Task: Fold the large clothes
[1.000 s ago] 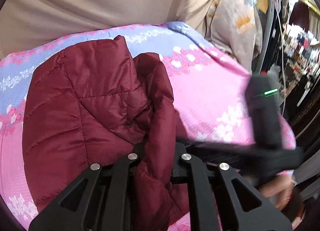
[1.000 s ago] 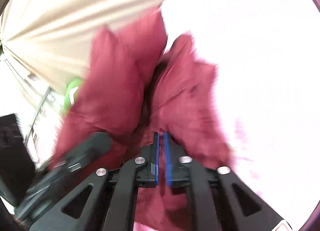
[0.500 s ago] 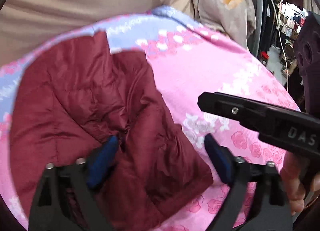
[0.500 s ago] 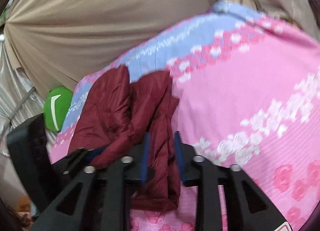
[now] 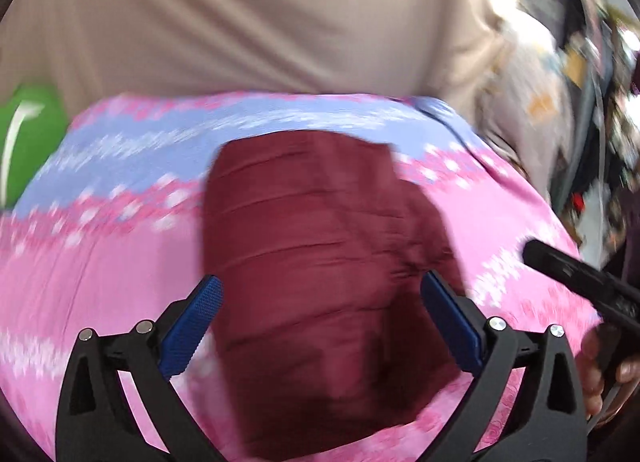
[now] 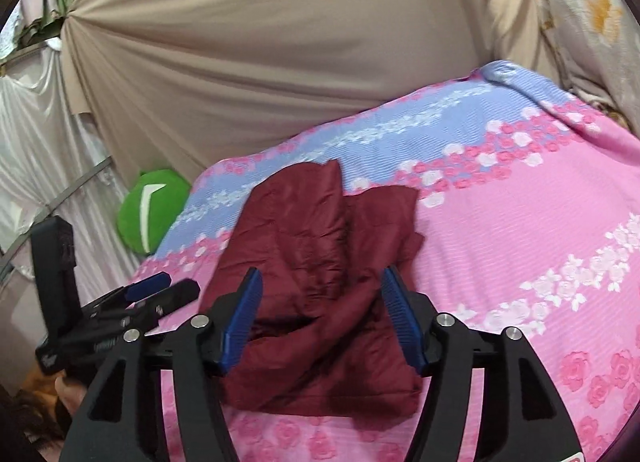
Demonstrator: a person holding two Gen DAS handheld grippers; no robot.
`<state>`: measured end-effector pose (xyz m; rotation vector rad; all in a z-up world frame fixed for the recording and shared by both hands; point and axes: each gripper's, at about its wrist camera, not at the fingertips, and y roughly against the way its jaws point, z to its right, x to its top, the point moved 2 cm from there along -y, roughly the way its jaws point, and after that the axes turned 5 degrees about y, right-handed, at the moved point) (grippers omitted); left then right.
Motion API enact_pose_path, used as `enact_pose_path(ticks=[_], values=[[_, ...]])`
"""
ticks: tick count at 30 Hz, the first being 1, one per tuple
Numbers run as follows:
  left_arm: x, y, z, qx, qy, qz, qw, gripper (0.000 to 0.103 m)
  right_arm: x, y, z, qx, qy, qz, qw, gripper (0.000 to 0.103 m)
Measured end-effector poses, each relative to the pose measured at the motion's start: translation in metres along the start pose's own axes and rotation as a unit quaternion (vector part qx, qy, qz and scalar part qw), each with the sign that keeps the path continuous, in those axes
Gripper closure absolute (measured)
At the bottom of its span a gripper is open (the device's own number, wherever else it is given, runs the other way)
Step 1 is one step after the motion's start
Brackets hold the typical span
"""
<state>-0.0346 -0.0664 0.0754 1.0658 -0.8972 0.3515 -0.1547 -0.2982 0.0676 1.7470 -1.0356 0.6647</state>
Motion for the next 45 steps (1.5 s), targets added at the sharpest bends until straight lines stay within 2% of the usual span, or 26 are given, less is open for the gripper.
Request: enact_pose_path(ticks=[5,8,10,12,13,15,17,19,20,23,26,28,29,31,33,34,35,36,38,40,43,45], values=[[-0.021,-0.012,-0.043,0.028,0.066,-0.044,0.9965,0.006,-0.013,-0.03,-0.02,0.024,0.003,-0.039,0.999,0.037],[-0.031,-0.015,-0.045,0.03,0.063,-0.052,0.9962,0.006,-0.021,-0.049,-0.028,0.039,0.006,-0.065,0.997,0.037],[-0.035,-0.018,-0.04,0.035,0.047,-0.055,0.9968,0.006,-0.028,-0.06,-0.031,0.031,0.01,-0.08,0.996,0.038],[-0.04,-0.023,-0.034,0.032,0.031,-0.062,0.9971,0.006,-0.032,-0.065,-0.028,0.02,0.009,-0.082,0.996,0.074],[-0.042,-0.025,-0.031,0.03,0.026,-0.063,0.9972,0.006,-0.033,-0.065,-0.025,0.021,0.002,-0.081,0.996,0.101],[-0.044,-0.028,-0.025,0.026,0.015,-0.062,0.9976,0.006,-0.036,-0.051,-0.012,0.021,-0.029,-0.052,0.998,0.101],[-0.046,-0.032,-0.017,0.024,0.001,-0.061,0.9978,0.006,-0.042,-0.033,0.0,-0.014,-0.036,-0.026,0.999,0.102],[-0.051,-0.042,-0.01,0.027,-0.01,-0.069,0.9972,0.006,-0.052,-0.029,0.016,-0.042,-0.045,-0.034,0.998,0.102],[-0.052,-0.048,-0.006,0.026,-0.012,-0.076,0.9967,0.005,-0.065,-0.035,0.031,-0.056,-0.061,-0.055,0.995,0.103],[-0.061,-0.065,-0.001,0.025,-0.015,-0.095,0.995,0.005,-0.096,-0.06,0.053,-0.051,-0.098,-0.109,0.988,0.103],[-0.066,-0.07,0.005,0.043,-0.034,-0.09,0.9945,0.005,-0.1,-0.065,0.052,-0.055,-0.092,-0.12,0.987,0.103],[-0.066,-0.071,0.005,0.046,-0.035,-0.09,0.9943,0.005,-0.092,-0.06,0.049,-0.068,-0.09,-0.123,0.986,0.102],[-0.066,-0.071,0.004,0.047,-0.034,-0.091,0.9942,0.005,-0.085,-0.054,0.046,-0.077,-0.089,-0.12,0.986,0.095],[-0.067,-0.072,0.002,0.046,-0.031,-0.092,0.9942,0.005,-0.063,-0.038,0.035,-0.098,-0.068,-0.087,0.989,0.088],[-0.066,-0.073,0.002,0.045,-0.03,-0.092,0.9943,0.005,-0.041,-0.031,0.027,-0.099,-0.045,-0.057,0.992,0.082],[-0.066,-0.073,0.001,0.046,-0.03,-0.091,0.9943,0.005,-0.029,-0.031,0.023,-0.093,-0.035,-0.042,0.994,0.071],[-0.067,-0.073,0.002,0.047,-0.032,-0.09,0.9944,0.005,-0.019,-0.034,0.021,-0.094,-0.029,-0.032,0.995,0.065],[-0.067,-0.074,0.003,0.049,-0.032,-0.088,0.9943,0.005,-0.009,-0.039,0.019,-0.098,-0.024,-0.024,0.995,0.064],[-0.067,-0.073,0.003,0.05,-0.031,-0.088,0.9944,0.005,0.007,-0.052,0.018,-0.104,-0.023,-0.016,0.994,0.054],[-0.067,-0.073,0.003,0.049,-0.028,-0.088,0.9945,0.005,0.019,-0.073,0.024,-0.106,-0.045,-0.016,0.993,0.048],[-0.068,-0.073,0.001,0.049,-0.021,-0.088,0.9947,0.005,0.022,-0.108,0.033,-0.102,-0.076,-0.038,0.991,0.048],[-0.068,-0.073,0.0,0.05,-0.019,-0.088,0.9947,0.005,0.023,-0.129,0.032,-0.093,-0.074,-0.057,0.991,0.049]])
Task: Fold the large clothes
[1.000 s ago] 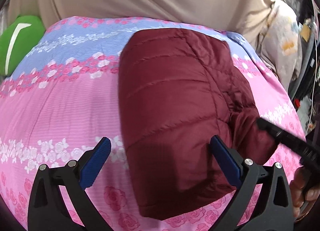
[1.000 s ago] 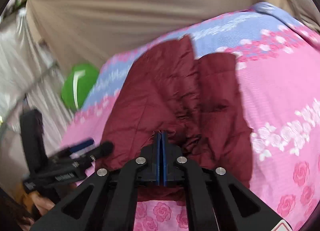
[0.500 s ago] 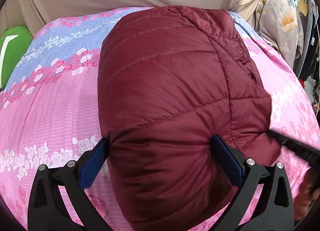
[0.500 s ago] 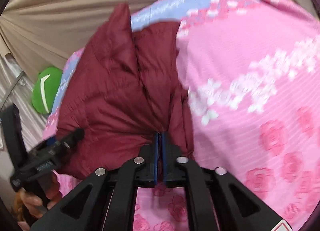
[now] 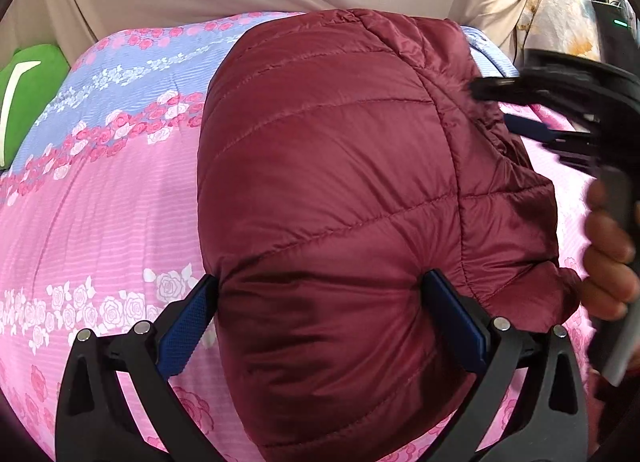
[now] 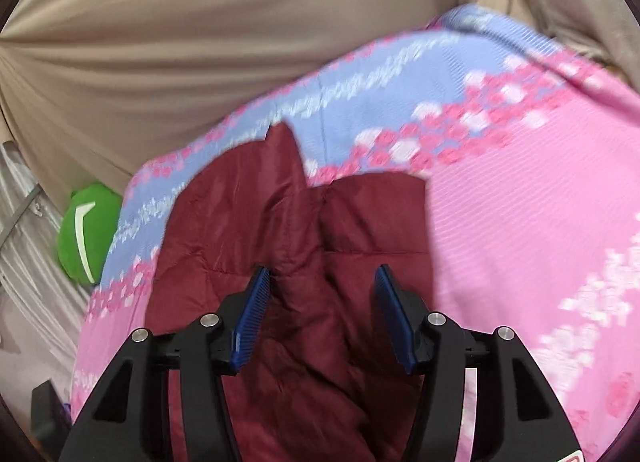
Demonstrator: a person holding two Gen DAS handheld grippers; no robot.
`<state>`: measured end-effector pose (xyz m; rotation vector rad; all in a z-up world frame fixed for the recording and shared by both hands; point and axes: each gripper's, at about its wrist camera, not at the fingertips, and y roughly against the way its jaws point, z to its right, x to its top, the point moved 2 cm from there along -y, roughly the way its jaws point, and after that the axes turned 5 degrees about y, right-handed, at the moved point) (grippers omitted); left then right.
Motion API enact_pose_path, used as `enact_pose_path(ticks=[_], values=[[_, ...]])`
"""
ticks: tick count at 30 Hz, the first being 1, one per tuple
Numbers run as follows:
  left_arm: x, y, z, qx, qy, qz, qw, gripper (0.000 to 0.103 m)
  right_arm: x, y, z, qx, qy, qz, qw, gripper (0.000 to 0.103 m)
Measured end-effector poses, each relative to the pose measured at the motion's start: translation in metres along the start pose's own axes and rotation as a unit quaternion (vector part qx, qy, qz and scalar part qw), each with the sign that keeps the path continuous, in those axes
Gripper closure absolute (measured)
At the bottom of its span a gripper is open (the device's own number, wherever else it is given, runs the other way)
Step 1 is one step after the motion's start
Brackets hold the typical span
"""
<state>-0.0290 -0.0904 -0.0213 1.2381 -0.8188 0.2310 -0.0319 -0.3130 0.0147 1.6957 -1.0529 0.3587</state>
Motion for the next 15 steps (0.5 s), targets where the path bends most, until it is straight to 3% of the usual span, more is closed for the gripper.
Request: enact_pose_path(ticks=[1,2,3,6,8,15], values=[[0.0,0.0,-0.001,0.0,0.002,-0.001,1.0,0.005,0.001,-0.011,-0.005,0.002,0.014,-0.012,1.0,0.06],[0.0,0.0,-0.001,-0.001,0.004,-0.002,1.0,0.005,0.0,-0.015,-0.007,0.012,0.022,-0.015,1.0,0.088],[0.0,0.001,-0.001,-0.003,0.007,-0.004,1.0,0.005,0.001,-0.014,-0.01,0.033,0.027,-0.011,0.999,0.095],[0.001,0.003,-0.001,-0.015,0.009,-0.002,0.9998,0.005,0.004,0.019,-0.008,0.039,0.03,0.053,0.997,0.1],[0.0,0.002,0.005,-0.015,-0.006,0.003,0.9999,0.005,0.0,0.03,-0.003,0.023,0.028,0.068,0.997,0.1],[-0.005,-0.001,0.033,0.011,-0.067,0.037,0.997,0.005,-0.027,-0.027,0.021,-0.085,0.055,0.009,0.995,0.1]])
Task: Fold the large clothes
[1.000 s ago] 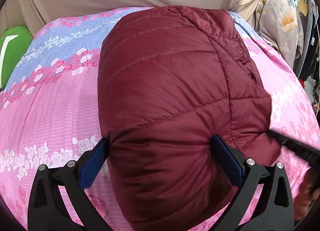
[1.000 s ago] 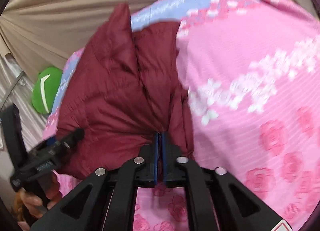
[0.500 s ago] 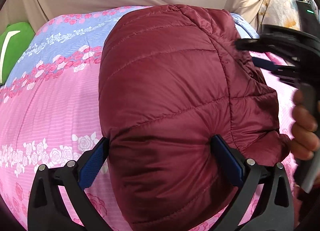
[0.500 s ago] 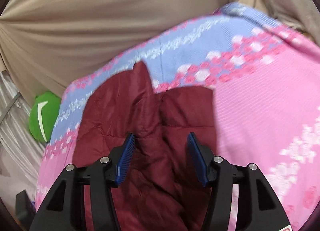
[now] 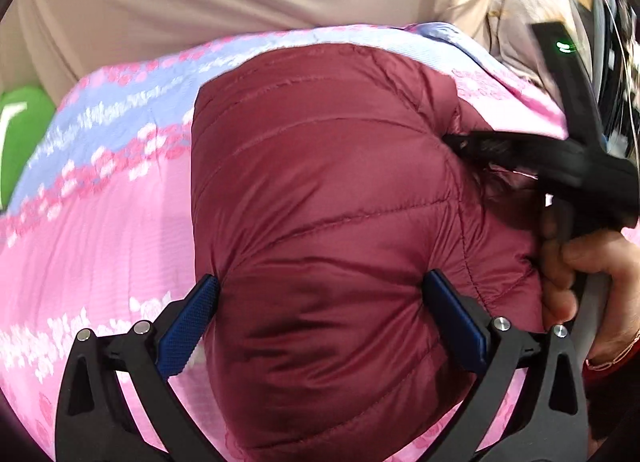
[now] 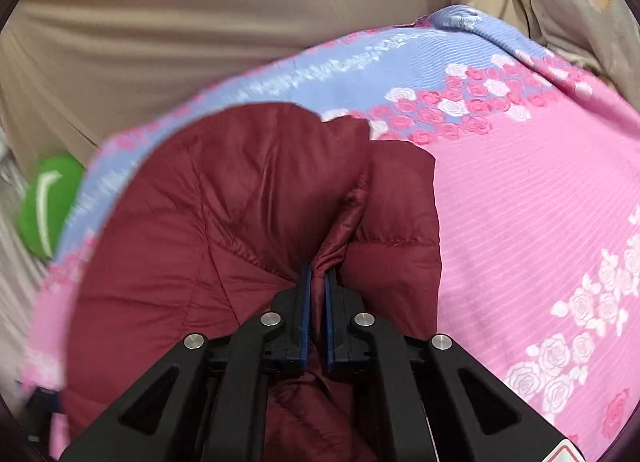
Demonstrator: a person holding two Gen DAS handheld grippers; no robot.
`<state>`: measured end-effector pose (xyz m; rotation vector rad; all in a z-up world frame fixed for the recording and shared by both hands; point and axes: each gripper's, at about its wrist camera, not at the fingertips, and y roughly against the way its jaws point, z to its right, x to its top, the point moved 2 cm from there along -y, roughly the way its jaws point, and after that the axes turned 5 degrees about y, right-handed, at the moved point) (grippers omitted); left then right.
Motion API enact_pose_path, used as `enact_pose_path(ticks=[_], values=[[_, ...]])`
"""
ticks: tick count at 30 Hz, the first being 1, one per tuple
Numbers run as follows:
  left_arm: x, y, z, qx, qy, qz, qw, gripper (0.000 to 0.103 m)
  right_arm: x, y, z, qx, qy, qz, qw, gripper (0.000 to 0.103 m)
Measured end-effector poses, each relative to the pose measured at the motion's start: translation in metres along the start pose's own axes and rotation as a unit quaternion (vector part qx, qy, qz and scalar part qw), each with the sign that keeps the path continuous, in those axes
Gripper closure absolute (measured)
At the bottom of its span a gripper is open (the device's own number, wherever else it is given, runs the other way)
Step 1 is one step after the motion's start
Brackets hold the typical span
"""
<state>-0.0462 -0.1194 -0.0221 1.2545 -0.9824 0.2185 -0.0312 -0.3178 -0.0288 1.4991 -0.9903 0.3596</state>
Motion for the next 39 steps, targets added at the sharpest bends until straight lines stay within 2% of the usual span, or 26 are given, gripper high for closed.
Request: enact_pose_path(ticks=[3,6,10,12,14,16,20,24,28,30,32,35,37,39], values=[[-0.001,-0.005,0.002,0.011,0.0,0.0,0.9999,0.005,0.001,-0.003,-0.01,-0.027,0.041,-0.004,0.999,0.098],[-0.001,-0.006,0.002,0.015,0.004,-0.006,0.9999,0.005,0.0,0.006,-0.004,-0.015,0.026,0.002,1.0,0.093],[0.001,-0.006,0.006,0.018,0.009,-0.011,0.9997,0.005,-0.005,0.052,0.011,-0.009,-0.027,0.026,0.999,0.085],[0.002,-0.007,0.003,0.017,0.014,-0.013,0.9997,0.005,-0.018,0.083,0.007,0.009,-0.018,0.038,0.999,0.084],[0.002,-0.008,0.004,0.019,0.014,-0.012,0.9996,0.005,-0.031,0.097,0.001,0.024,0.003,0.024,0.999,0.084],[0.002,-0.008,0.005,0.021,0.014,-0.012,0.9996,0.005,-0.048,0.105,-0.004,0.02,0.023,0.007,0.999,0.084],[0.0,-0.01,0.004,0.02,0.014,-0.01,0.9996,0.005,-0.079,0.079,0.001,0.005,0.031,-0.043,0.999,0.086],[-0.003,-0.009,0.003,0.026,0.009,-0.008,0.9996,0.005,-0.083,0.064,0.006,0.007,0.027,-0.046,0.999,0.087],[-0.003,-0.003,-0.012,0.0,0.042,-0.022,0.9989,0.005,-0.078,0.076,0.009,0.017,0.016,-0.042,0.999,0.083],[-0.004,0.001,-0.021,-0.012,0.063,-0.029,0.9975,0.005,-0.074,0.088,0.015,0.025,0.001,-0.029,0.999,0.073],[-0.005,0.006,-0.033,-0.026,0.087,-0.035,0.9952,0.005,-0.068,0.1,0.025,0.023,-0.015,-0.01,1.0,0.057],[-0.004,0.013,-0.046,-0.041,0.12,-0.036,0.9914,0.005,-0.062,0.107,0.035,0.045,-0.035,-0.007,0.998,0.049],[-0.004,0.017,-0.05,-0.051,0.133,-0.037,0.9891,0.005,-0.061,0.101,0.04,0.081,-0.056,-0.019,0.995,0.046],[-0.006,0.018,-0.052,-0.078,0.144,-0.049,0.9853,0.005,-0.061,0.091,0.039,0.107,-0.066,-0.039,0.991,0.044]])
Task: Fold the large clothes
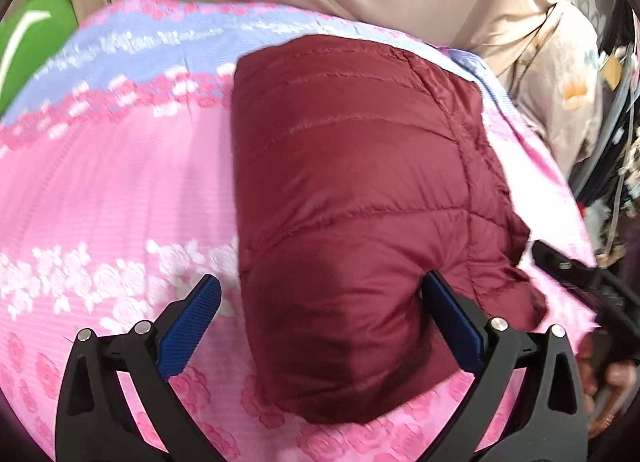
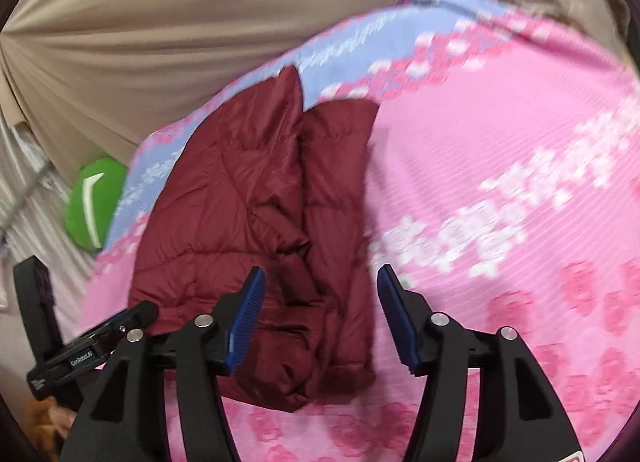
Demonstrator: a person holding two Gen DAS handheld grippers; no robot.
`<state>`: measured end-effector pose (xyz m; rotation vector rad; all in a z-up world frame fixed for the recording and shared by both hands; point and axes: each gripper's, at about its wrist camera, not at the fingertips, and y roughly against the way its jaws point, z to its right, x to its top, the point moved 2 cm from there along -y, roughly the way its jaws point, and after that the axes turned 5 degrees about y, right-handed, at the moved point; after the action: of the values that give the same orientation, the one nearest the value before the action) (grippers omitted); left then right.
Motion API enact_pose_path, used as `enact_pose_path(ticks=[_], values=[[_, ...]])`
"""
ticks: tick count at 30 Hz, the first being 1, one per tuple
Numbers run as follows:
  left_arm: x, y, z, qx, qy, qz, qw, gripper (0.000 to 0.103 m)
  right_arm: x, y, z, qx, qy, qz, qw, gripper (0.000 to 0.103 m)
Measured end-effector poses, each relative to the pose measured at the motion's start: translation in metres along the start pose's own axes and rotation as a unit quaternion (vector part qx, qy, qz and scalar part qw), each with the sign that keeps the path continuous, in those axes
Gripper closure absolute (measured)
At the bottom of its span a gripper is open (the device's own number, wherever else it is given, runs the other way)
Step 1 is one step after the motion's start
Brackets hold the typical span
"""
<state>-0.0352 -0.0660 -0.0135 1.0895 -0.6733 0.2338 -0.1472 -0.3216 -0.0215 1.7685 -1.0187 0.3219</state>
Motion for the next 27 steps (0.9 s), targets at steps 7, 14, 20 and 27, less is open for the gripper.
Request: enact_pose_path(ticks=[7,14,20,27], values=[[-0.013,-0.019,-0.013,-0.061,0.052,-0.052,0.9954,0.005,0.0,-0.025,-0.015,0.01,0.01,-0.04,0.999,0.041],[-0.01,-0.033,-0.024,-0.095,0.07,-0.07,0.9905,0.005,0.009,-0.032,-0.029,0.014,0.032,-0.039,0.999,0.041],[0.005,-0.027,-0.017,-0.102,0.027,-0.06,0.9926,0.034,0.022,-0.037,-0.047,0.007,0.058,-0.03,0.998,0.087],[0.054,-0.001,-0.029,-0.11,-0.022,0.005,0.9937,0.053,0.042,-0.012,-0.083,0.055,0.095,0.039,0.993,0.096]])
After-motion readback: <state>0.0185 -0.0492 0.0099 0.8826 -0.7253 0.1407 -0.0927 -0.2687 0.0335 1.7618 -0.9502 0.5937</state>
